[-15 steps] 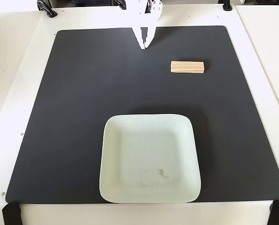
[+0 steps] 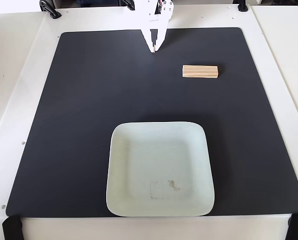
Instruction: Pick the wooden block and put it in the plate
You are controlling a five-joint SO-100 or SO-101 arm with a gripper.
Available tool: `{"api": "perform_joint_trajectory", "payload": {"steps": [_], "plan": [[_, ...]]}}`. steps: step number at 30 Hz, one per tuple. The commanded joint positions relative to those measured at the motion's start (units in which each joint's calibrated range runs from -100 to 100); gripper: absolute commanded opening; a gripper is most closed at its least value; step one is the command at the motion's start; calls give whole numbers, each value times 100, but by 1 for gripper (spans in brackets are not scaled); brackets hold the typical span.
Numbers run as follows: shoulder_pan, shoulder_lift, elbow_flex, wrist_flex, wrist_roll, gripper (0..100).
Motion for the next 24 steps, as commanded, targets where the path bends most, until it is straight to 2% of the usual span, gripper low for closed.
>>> {"api": "perform_joint_trajectory", "payload": {"steps": [1, 24], "plan": [[-9, -9, 25, 38, -13, 1], [24, -9, 25, 38, -13, 1]]}}
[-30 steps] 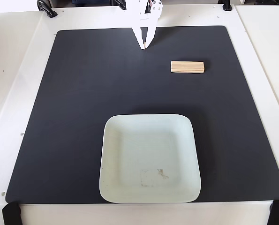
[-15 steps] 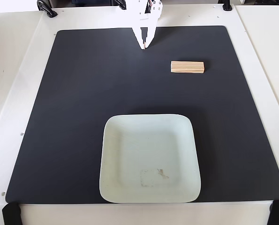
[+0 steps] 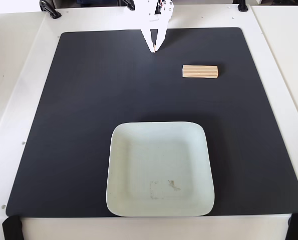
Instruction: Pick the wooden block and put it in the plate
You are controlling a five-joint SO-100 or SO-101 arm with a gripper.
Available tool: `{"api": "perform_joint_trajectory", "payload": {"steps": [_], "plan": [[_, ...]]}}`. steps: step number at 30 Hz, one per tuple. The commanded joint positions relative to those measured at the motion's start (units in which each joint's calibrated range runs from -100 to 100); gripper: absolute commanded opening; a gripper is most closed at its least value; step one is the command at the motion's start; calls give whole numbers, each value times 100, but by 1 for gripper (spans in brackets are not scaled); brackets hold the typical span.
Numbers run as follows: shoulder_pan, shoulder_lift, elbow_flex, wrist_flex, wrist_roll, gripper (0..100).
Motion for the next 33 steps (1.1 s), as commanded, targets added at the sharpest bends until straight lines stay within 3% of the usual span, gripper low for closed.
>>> {"api": "perform_joint_trajectory", "payload": {"steps": [1, 25, 33], "plan": [[-9, -9, 25, 38, -13, 1], [-9, 109, -308, 47, -7, 1], [-233, 2601, -2602, 83, -23, 1]]}}
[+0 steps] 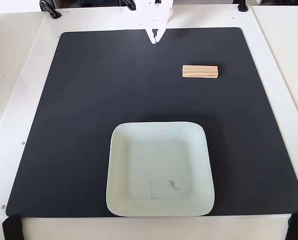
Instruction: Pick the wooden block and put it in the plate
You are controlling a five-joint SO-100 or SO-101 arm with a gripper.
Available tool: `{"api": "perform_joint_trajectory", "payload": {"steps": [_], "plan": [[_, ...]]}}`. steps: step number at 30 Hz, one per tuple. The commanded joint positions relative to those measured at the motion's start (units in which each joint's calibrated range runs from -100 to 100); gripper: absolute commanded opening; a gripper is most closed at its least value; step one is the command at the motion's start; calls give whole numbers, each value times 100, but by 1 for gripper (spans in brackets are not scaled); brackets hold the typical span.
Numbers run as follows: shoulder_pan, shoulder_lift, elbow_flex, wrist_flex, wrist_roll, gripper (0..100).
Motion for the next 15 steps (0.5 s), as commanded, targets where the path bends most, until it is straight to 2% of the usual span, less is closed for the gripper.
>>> {"api": "perform_joint_trajectory", "payload": {"steps": [1, 5, 7, 15], "plan": [[-40, 1417, -1452, 16, 3, 1], [-40, 2841, -3225, 653, -2, 1], [-40, 3451, -4025, 1015, -232, 1], [-656, 5205, -5888, 1262, -2346, 1]]}}
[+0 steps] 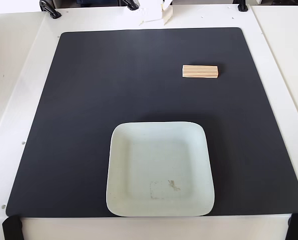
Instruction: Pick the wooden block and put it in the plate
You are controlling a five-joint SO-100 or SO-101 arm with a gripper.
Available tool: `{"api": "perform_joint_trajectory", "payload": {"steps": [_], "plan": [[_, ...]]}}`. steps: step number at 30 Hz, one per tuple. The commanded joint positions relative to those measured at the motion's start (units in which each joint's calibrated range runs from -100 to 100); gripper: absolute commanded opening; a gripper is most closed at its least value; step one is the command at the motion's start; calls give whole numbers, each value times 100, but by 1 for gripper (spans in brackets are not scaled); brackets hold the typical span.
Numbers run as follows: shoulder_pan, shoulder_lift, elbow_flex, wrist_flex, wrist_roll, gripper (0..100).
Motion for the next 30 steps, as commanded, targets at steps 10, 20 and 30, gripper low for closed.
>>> {"api": "perform_joint_trajectory", "payload": {"steps": [10, 20, 30], "plan": [[-76, 1628, -628, -1730, -3573, 1], [-389, 2170, 2, -2012, -4059, 8], [-1251, 2204, 137, -2012, -4753, 30]]}}
